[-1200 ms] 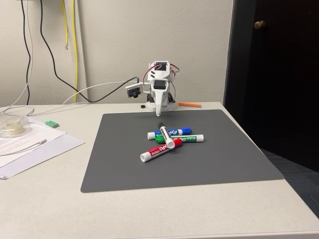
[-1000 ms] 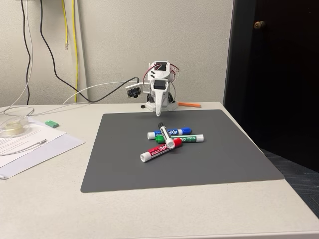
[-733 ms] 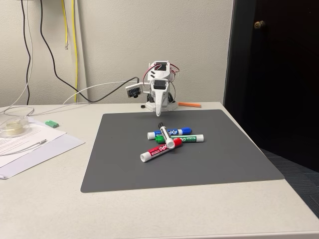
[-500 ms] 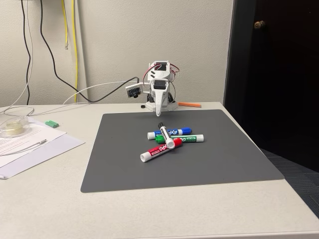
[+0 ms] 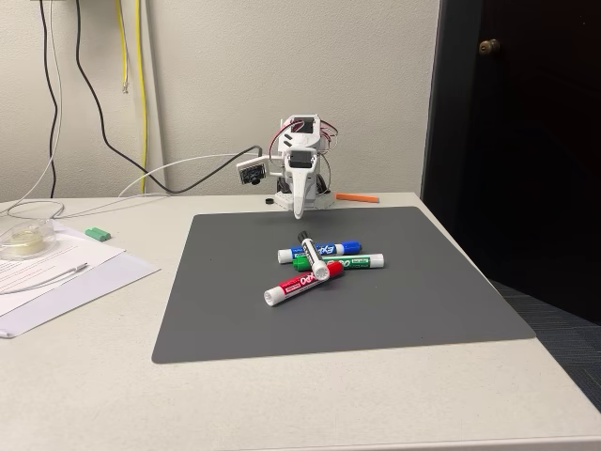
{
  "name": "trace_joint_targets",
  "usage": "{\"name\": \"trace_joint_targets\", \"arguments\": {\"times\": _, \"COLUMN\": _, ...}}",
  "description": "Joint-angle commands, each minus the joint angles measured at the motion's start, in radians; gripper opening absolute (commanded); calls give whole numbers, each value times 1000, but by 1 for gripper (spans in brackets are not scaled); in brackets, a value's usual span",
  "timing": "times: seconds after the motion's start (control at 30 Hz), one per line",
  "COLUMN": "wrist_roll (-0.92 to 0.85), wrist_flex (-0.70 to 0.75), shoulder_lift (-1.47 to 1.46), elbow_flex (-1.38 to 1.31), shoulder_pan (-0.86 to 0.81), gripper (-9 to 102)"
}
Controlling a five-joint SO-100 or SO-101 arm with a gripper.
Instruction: Pick up the black marker.
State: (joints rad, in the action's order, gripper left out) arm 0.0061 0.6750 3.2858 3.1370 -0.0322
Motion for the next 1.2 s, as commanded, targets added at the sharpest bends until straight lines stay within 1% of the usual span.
{"name": "trace_joint_targets", "arguments": {"times": 0.0, "wrist_roll": -40, "wrist_flex": -66, "shoulder_lift": 8, "elbow_flex": -23, "shoulder_pan": -11, "gripper": 0}}
{"name": "trace_joint_targets", "arguments": {"times": 0.13, "wrist_roll": -98, "wrist_flex": -149, "shoulder_lift": -18, "elbow_flex": -98, "shoulder_pan": 0, "gripper": 0}}
{"name": "trace_joint_targets", "arguments": {"times": 0.2, "wrist_roll": -149, "wrist_flex": -187, "shoulder_lift": -201, "elbow_flex": -221, "shoulder_pan": 3, "gripper": 0}}
{"name": "trace_joint_targets", "arguments": {"times": 0.23, "wrist_roll": -184, "wrist_flex": -175, "shoulder_lift": -321, "elbow_flex": -327, "shoulder_pan": 2, "gripper": 0}}
{"name": "trace_joint_targets", "arguments": {"times": 0.3, "wrist_roll": -261, "wrist_flex": -91, "shoulder_lift": -555, "elbow_flex": -592, "shoulder_pan": -2, "gripper": 0}}
{"name": "trace_joint_targets", "arguments": {"times": 0.43, "wrist_roll": -479, "wrist_flex": 204, "shoulder_lift": -1026, "elbow_flex": -1236, "shoulder_pan": 29, "gripper": 0}}
{"name": "trace_joint_targets", "arguments": {"times": 0.47, "wrist_roll": -523, "wrist_flex": 267, "shoulder_lift": -1121, "elbow_flex": -1362, "shoulder_pan": 44, "gripper": 0}}
{"name": "trace_joint_targets", "arguments": {"times": 0.53, "wrist_roll": -650, "wrist_flex": 345, "shoulder_lift": -1262, "elbow_flex": -1520, "shoulder_pan": 81, "gripper": 0}}
{"name": "trace_joint_targets", "arguments": {"times": 0.63, "wrist_roll": -842, "wrist_flex": 344, "shoulder_lift": -1373, "elbow_flex": -1552, "shoulder_pan": 107, "gripper": 0}}
{"name": "trace_joint_targets", "arguments": {"times": 0.73, "wrist_roll": -1069, "wrist_flex": 423, "shoulder_lift": -1555, "elbow_flex": -1644, "shoulder_pan": 129, "gripper": 0}}
{"name": "trace_joint_targets", "arguments": {"times": 0.87, "wrist_roll": -1287, "wrist_flex": 433, "shoulder_lift": -1671, "elbow_flex": -1638, "shoulder_pan": 120, "gripper": 0}}
{"name": "trace_joint_targets", "arguments": {"times": 0.97, "wrist_roll": -1387, "wrist_flex": 431, "shoulder_lift": -1709, "elbow_flex": -1647, "shoulder_pan": 117, "gripper": 0}}
{"name": "trace_joint_targets", "arguments": {"times": 1.17, "wrist_roll": -1483, "wrist_flex": 400, "shoulder_lift": -1775, "elbow_flex": -1649, "shoulder_pan": 106, "gripper": 0}}
